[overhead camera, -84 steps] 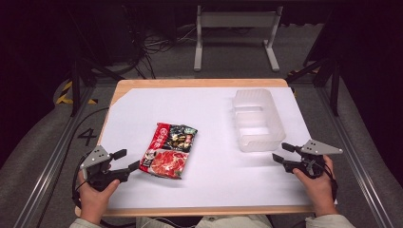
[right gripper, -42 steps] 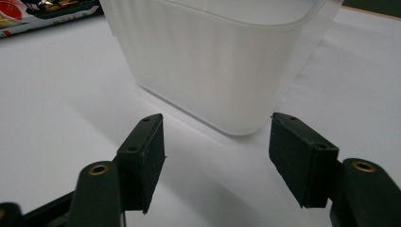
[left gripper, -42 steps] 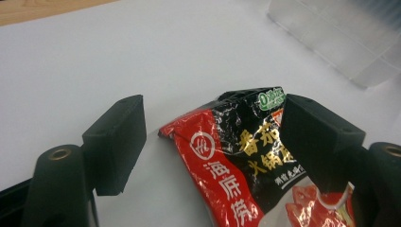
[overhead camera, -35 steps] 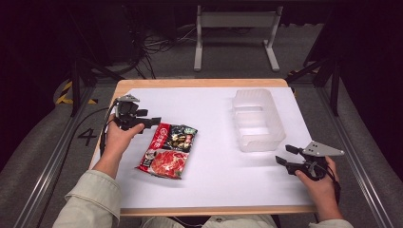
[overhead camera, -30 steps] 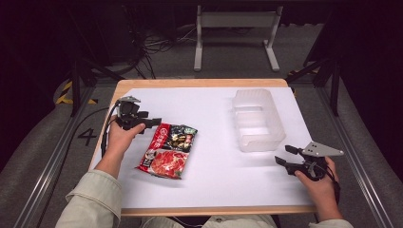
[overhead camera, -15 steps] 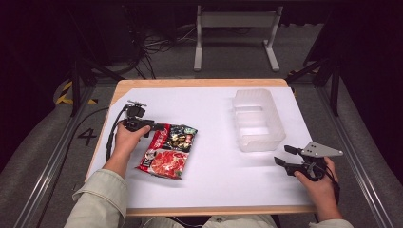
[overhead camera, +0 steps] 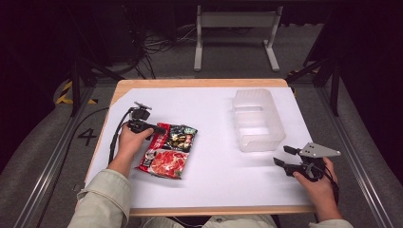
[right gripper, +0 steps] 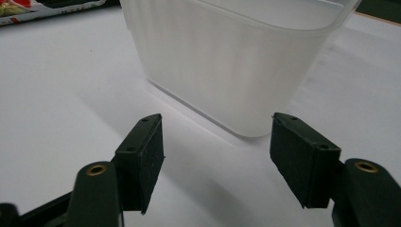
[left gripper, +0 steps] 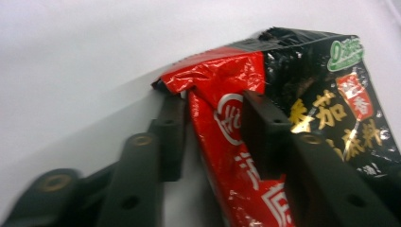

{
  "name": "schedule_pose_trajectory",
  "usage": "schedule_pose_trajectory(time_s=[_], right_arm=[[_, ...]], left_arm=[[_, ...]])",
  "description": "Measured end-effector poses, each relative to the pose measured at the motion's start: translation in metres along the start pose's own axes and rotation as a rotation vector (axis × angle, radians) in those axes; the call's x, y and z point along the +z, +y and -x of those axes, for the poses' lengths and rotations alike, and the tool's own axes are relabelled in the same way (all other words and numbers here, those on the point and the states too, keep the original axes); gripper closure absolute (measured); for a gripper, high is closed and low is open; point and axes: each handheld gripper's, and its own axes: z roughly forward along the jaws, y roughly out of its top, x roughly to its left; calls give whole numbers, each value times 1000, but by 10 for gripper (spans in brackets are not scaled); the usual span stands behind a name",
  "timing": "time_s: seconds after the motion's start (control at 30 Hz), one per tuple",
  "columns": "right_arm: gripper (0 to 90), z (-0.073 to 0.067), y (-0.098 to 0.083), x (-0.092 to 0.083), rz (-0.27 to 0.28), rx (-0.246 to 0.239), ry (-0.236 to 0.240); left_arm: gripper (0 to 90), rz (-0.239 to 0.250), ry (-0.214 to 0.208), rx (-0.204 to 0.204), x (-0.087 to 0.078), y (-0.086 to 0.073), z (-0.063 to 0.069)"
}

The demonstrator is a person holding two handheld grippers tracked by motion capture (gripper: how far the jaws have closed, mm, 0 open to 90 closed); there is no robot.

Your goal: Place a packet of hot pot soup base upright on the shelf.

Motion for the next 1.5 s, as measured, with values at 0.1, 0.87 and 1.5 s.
schedule_pose_trajectory(time_s=[0.1,0.87,1.5], right_arm=[[357,0,0,0,-2,-3,-1],[357,-2,-1,1,-8,-7,-9],[553,-7,1,0,-31,-33,47]], left_arm=[[746,6,3,-25,-1,0,1],[877,152,-26,59,-36,-3,31],[881,334,-41,341,-106,-20,122]])
